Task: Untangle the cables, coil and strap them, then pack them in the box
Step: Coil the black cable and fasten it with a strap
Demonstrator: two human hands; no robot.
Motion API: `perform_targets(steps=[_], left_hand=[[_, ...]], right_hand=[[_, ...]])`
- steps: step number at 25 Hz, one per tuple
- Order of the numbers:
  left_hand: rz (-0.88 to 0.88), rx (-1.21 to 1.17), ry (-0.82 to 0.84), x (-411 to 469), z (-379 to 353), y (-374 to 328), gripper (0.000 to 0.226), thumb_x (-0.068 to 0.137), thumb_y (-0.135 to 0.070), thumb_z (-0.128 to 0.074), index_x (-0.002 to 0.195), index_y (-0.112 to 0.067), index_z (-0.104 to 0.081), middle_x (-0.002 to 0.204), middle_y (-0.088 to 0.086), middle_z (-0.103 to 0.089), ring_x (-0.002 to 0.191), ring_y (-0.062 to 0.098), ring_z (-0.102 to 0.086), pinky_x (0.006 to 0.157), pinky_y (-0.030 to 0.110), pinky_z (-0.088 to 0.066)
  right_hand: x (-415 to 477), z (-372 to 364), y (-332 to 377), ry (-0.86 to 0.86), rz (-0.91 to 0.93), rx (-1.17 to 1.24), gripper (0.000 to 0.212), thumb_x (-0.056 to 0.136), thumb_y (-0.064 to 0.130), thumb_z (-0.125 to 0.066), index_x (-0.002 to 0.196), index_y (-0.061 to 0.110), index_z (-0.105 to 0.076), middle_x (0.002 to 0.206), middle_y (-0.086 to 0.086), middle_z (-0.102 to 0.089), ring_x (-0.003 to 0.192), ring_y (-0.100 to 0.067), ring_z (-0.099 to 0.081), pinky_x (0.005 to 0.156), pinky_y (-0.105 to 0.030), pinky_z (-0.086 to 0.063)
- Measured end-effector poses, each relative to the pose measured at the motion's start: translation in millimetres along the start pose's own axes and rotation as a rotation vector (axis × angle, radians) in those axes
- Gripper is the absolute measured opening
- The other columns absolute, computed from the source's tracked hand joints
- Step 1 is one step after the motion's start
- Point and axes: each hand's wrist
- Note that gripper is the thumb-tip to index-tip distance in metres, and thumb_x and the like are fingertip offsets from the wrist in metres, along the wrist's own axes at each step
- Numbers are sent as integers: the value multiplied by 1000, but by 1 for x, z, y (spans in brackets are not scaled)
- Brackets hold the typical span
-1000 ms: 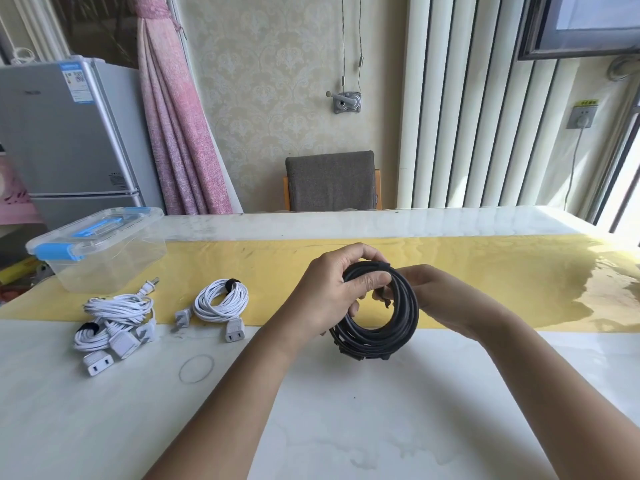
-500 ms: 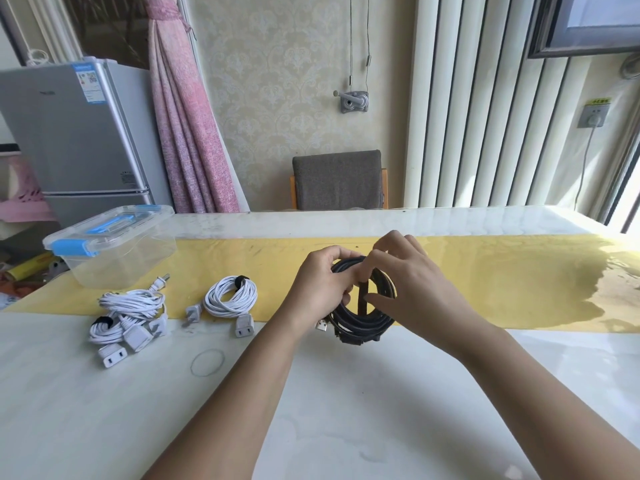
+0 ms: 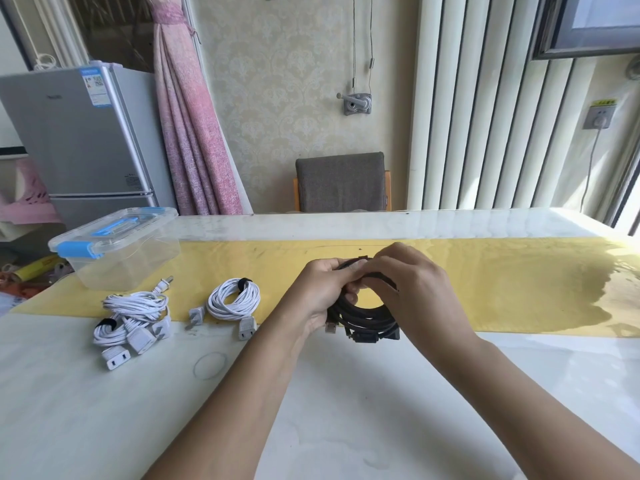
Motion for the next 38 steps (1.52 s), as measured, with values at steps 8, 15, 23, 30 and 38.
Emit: perform_targets(steps=[8,15,23,30,38], left_hand=[[-181,233,-53,0,-2,5,11,95,-10,-56,103,-16,-61,61,-1,-61,53,12,-46,53,23,-44],[-341,413,-74,-1,-1,5,16,92,-11,-58,102,-24,-62,60,-9,-58,49,12,-47,59,31,-44],[-534,591,-126,-5,5,-3,17,89,-14,-62,96,-29,-61,56,-12,-55,48,11,-44,53,24,-40],[-561,700,-204,-4,4,2,13,88,-13,-63,101,-14,-67,73,-16,-63,63,-4,-57,61,11,-41],[-461,726,-145,-11,-3,0,15,84,-8,-62,95,-12,-71,54,-19,-55,51,-9,-51,51,6,-34]], right_hand=[[1,2,-2,35,-45,-148,14,63,8,-81,64,9,-67,60,-2,-58,52,-22,-53,46,-22,-35],[4,9,2,229,-189,-195,4,89,12,-63,91,9,-65,89,-4,-59,73,-26,-57,64,-35,-46],[0,3,-3,4,114,-134,21,70,-6,-77,70,6,-60,66,-3,-58,61,-25,-54,49,-32,-47],[-2,4,2,177,392,-193,31,59,-14,-75,67,9,-57,63,0,-54,59,-21,-52,48,-27,-43],[2,17,-12,208,418,-162,13,75,-9,-66,75,4,-62,71,-4,-61,68,-26,-58,57,-33,-50]])
Point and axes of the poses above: each hand's wrist, its own x-axis towards the middle knuckle, its own z-axis out of the back of the hand, y = z × x
